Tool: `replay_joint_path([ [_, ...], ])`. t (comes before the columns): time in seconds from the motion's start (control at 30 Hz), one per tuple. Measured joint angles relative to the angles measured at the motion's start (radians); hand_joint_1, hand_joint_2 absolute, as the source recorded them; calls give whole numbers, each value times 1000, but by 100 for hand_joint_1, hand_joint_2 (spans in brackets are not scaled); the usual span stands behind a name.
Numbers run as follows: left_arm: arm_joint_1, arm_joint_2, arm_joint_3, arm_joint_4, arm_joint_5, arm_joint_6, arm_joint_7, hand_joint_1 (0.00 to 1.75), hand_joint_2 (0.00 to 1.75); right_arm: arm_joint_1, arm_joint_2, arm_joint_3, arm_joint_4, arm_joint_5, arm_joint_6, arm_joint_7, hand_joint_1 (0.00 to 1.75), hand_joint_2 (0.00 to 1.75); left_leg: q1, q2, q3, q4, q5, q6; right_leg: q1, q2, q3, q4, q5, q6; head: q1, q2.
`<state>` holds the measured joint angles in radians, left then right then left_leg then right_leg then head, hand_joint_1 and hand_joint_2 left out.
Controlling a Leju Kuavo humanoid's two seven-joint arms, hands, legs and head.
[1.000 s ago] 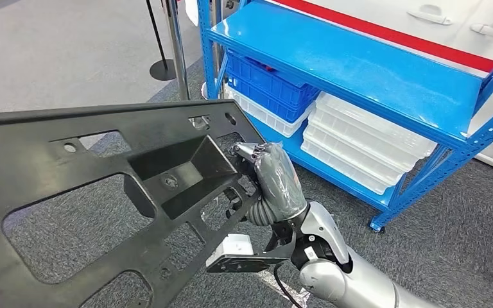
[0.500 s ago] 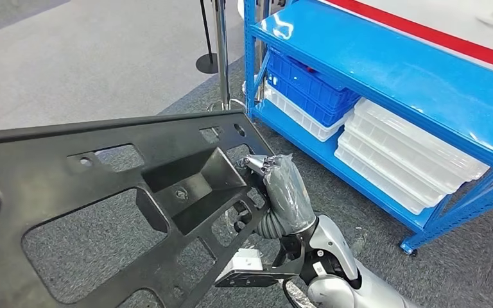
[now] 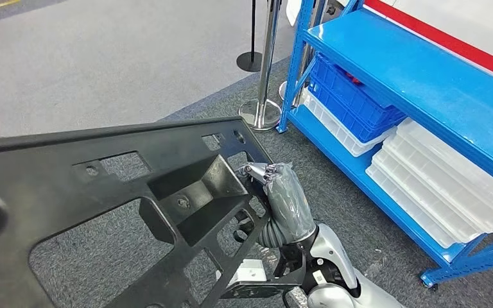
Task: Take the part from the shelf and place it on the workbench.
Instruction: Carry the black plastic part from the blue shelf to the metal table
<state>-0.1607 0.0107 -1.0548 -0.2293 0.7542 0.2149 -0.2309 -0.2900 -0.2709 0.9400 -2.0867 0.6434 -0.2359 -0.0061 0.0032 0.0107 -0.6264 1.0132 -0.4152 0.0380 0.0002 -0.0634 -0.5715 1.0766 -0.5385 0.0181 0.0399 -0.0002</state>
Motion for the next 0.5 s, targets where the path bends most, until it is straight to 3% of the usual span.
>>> replay_joint_path([
  [0.07,-4,0,0,0,1,7,0,0,0,2,0,0,-1,-5,-1,-4,175,175,2,-20,-4,-4,6,7,-4,50,-58,120,-59,4,4,0],
  [0.1,-6,0,0,0,1,10,0,0,0,4,0,0,-1,-9,-2,-6,175,175,2,-32,-7,-3,7,8,-5,57,-87,176,-77,5,5,0],
  [0.13,-7,0,0,0,2,14,0,0,0,5,-1,0,-1,-12,-2,-9,175,175,3,-46,-9,-1,7,8,-7,60,-103,205,-78,7,5,0],
  [0.17,-8,0,0,0,2,17,1,0,0,6,-1,0,-1,-16,-2,-12,175,175,3,-59,-11,2,7,8,-9,62,-102,198,-59,9,5,0],
  [0.2,-8,-1,-1,0,3,20,2,0,0,5,-1,0,-1,-20,-2,-15,175,175,4,-74,-11,6,7,6,-12,66,-85,158,-26,10,5,0],
  [0.27,-9,-2,-1,0,7,25,4,0,0,3,-1,0,0,-32,-2,-23,175,175,5,-100,-17,18,4,-1,-21,107,-33,37,35,11,5,0],
  [0.33,-11,-2,-1,0,12,33,6,0,0,1,-1,0,1,-46,-3,-33,175,175,7,-124,-31,26,7,-13,-25,147,-4,-29,50,6,4,0],
  [0.4,-9,-2,-1,0,17,40,7,0,0,-2,-1,0,3,-59,-5,-43,175,175,11,-148,-42,23,16,-28,-23,139,-1,-37,49,-4,3,0],
  [0.43,-5,-1,-1,0,20,41,6,0,0,-6,-1,0,4,-66,-5,-47,175,175,12,-143,-47,25,16,-34,-23,126,0,-42,53,-10,3,0],
  [0.5,1,0,-1,0,26,43,5,0,0,-14,0,0,8,-79,-6,-56,175,175,9,-97,-70,69,-10,-44,-25,99,6,-52,59,-23,-5,0],
])
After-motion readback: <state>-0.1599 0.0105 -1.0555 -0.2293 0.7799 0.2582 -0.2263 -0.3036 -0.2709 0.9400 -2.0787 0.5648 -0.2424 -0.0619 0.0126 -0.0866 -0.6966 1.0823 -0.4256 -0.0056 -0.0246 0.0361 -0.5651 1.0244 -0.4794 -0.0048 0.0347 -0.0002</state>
